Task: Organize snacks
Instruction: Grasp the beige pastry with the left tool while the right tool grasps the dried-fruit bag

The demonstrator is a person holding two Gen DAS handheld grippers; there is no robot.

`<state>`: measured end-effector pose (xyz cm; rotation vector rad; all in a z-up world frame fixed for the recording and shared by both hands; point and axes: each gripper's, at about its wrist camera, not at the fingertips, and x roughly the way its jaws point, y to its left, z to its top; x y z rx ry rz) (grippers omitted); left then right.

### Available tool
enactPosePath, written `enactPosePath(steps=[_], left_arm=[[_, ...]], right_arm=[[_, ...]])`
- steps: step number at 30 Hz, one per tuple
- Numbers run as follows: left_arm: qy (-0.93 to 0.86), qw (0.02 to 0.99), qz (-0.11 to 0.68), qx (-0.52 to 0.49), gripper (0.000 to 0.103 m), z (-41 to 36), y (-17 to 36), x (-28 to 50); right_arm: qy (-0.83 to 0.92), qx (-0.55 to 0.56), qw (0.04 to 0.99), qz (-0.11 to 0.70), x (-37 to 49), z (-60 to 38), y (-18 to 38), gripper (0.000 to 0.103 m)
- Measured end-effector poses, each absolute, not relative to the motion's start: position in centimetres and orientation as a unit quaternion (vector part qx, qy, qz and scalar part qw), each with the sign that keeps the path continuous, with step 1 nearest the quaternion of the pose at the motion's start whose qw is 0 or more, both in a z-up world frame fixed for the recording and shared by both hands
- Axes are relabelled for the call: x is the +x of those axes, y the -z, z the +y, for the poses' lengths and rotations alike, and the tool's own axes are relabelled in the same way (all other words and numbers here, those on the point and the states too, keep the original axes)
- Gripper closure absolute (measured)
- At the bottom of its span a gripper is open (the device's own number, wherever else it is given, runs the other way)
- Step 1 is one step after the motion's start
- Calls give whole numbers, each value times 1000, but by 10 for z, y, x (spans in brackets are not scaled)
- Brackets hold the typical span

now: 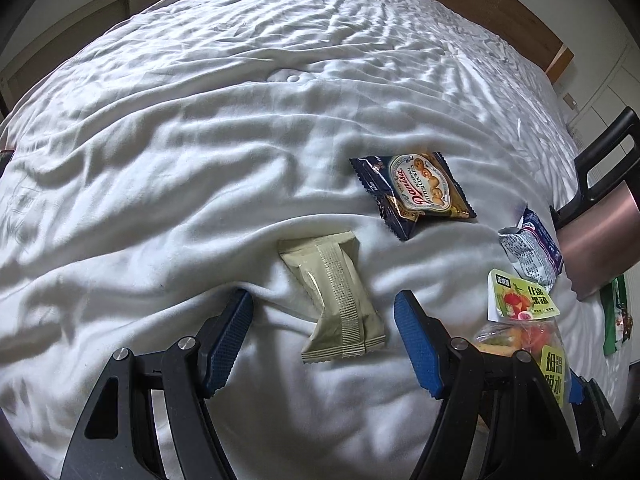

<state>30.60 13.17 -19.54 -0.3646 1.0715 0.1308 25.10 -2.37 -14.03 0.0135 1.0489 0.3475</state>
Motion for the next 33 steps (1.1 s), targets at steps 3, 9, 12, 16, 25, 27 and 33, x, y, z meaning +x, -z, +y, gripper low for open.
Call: enactPosePath(steps=[3, 9, 12, 16, 25, 27, 33], left_arm=[[-62, 840, 509, -178, 36, 133, 198, 308], [-61, 837, 511, -187, 36, 136, 204, 312], [-60, 836, 512, -189, 36, 136, 206, 313], [-61, 838, 509, -185, 36, 135, 206, 313], [-77, 841, 500, -190, 53, 137, 207, 313], [-82, 840, 499, -195, 57, 140, 206, 312], [-83, 841, 498, -192, 73, 139, 202, 311]], right_arm=[[-166, 4, 851, 497, 252, -21, 142, 0], [-165, -4, 851, 499, 254, -19, 146, 29], [-168, 0, 852, 497, 255, -20, 147, 30], [-172, 4, 853, 492, 255, -22, 148, 44], [-183, 19, 853, 488, 256, -27, 149, 49], [-185, 21, 853, 488, 256, -28, 149, 50], [-189, 25, 852, 488, 256, -30, 148, 57]])
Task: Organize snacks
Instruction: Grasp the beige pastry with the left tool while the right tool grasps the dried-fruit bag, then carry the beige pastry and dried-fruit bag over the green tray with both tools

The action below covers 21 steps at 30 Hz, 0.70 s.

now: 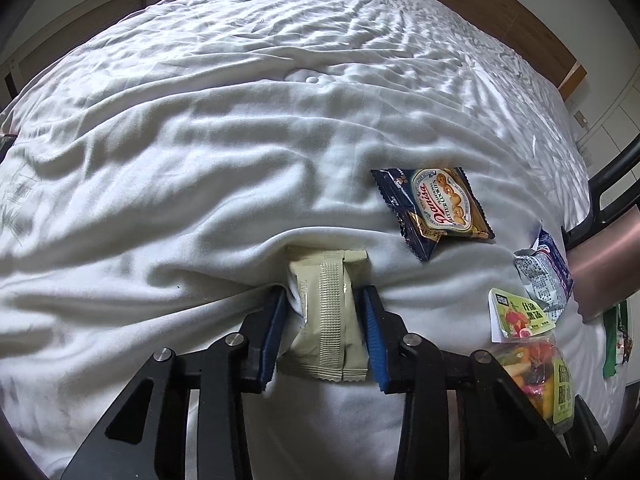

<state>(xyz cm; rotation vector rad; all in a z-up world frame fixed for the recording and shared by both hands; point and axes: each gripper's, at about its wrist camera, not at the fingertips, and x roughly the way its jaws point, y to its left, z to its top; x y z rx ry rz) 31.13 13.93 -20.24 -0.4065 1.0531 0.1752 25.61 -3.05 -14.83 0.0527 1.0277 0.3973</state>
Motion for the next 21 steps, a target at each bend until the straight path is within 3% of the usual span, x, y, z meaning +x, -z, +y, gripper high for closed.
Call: enactPosePath(steps=[5, 21], left_arm=[[-82, 842, 496, -196, 74, 140, 198, 310], [-68, 854, 482, -185, 75, 126, 172, 300]], right_arm=[[-198, 27, 851, 486, 252, -32, 144, 66], [-205, 38, 853, 479, 237, -45, 126, 68]])
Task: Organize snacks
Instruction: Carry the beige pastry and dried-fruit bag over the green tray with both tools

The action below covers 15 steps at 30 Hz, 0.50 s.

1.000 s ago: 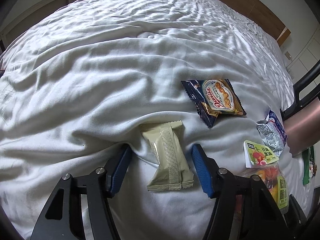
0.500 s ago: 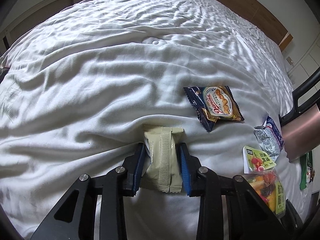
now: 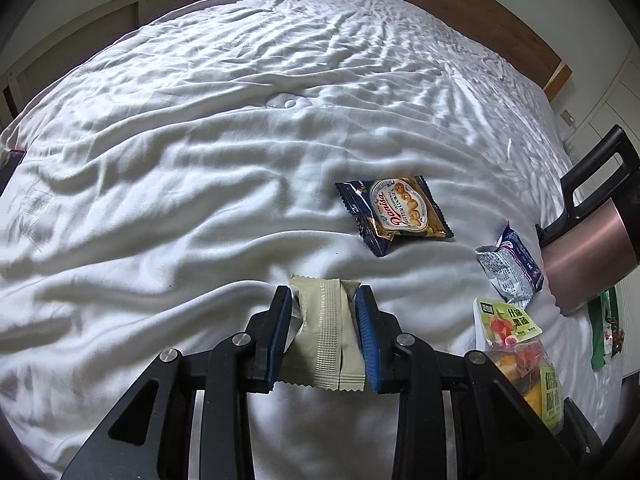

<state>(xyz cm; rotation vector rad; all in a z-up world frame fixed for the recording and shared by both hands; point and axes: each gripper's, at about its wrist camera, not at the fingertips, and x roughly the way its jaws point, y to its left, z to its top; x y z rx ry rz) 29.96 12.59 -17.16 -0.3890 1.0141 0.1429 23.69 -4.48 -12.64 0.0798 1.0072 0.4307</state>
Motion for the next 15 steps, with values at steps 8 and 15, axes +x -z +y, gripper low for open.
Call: enactPosePath(steps=[8, 15], left_arm=[[-68, 855, 481, -182, 75, 124, 166, 292], [-64, 860, 475, -175, 78, 120, 155, 277]], right_arm=[[-208, 39, 855, 473, 230, -50, 118, 68], [-213, 39, 857, 467, 220, -54, 109, 68]])
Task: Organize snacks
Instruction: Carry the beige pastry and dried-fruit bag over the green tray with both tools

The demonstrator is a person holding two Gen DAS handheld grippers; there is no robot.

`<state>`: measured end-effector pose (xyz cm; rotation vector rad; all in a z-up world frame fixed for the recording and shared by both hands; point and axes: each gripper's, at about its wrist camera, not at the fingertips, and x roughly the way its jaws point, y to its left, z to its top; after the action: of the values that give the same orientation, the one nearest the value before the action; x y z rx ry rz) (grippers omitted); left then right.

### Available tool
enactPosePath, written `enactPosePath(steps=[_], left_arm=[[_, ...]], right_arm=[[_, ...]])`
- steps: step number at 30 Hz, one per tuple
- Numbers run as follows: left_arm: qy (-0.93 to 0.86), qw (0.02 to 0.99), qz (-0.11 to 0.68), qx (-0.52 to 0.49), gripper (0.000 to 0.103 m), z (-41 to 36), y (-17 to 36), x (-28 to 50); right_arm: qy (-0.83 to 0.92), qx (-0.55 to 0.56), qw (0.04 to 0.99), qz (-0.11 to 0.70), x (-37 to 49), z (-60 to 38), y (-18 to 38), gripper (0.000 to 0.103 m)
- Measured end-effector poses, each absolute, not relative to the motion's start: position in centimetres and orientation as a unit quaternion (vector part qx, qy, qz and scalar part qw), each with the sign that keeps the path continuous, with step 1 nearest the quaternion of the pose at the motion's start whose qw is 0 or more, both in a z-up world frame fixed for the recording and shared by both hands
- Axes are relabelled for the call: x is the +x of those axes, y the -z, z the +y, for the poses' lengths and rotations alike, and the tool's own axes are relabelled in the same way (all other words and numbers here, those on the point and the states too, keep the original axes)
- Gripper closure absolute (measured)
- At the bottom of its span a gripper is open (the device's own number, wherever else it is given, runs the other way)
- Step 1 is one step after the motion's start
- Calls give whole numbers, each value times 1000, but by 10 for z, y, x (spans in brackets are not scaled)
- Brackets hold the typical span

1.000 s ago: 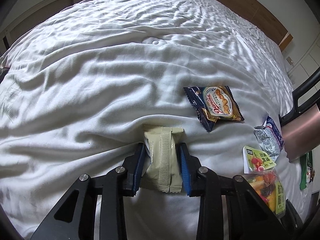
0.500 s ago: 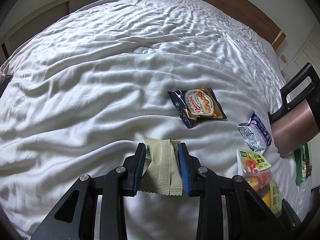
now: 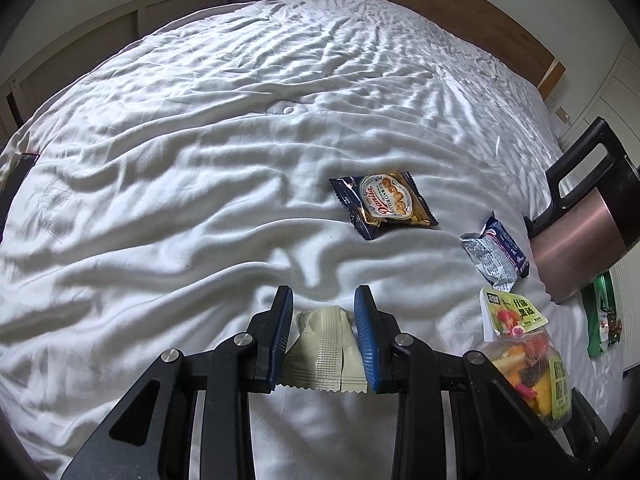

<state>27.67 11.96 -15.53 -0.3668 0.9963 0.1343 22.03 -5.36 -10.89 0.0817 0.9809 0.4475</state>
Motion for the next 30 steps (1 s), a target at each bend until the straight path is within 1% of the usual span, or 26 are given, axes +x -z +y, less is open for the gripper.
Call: enactPosePath(steps=[1, 12, 17, 21, 30], left_arm=[[-64, 861, 475, -173, 80, 118, 154, 274], [-52, 842, 498, -201, 80, 118, 161, 265], [-56, 839, 519, -155, 76, 108, 168, 254], [-57, 834, 534, -127, 76, 101, 179, 249], [-32, 832, 546, -93, 76, 83, 183, 240]], right_arm=[[-214, 39, 858, 466, 219, -54, 108, 68], [-219, 40, 858, 462, 211, -59, 103, 68], [-218, 42, 858, 464, 210, -60, 103, 68], [-219, 43, 856, 465, 208, -61, 105, 68], [-219, 47, 858, 463, 205, -63, 103, 68]])
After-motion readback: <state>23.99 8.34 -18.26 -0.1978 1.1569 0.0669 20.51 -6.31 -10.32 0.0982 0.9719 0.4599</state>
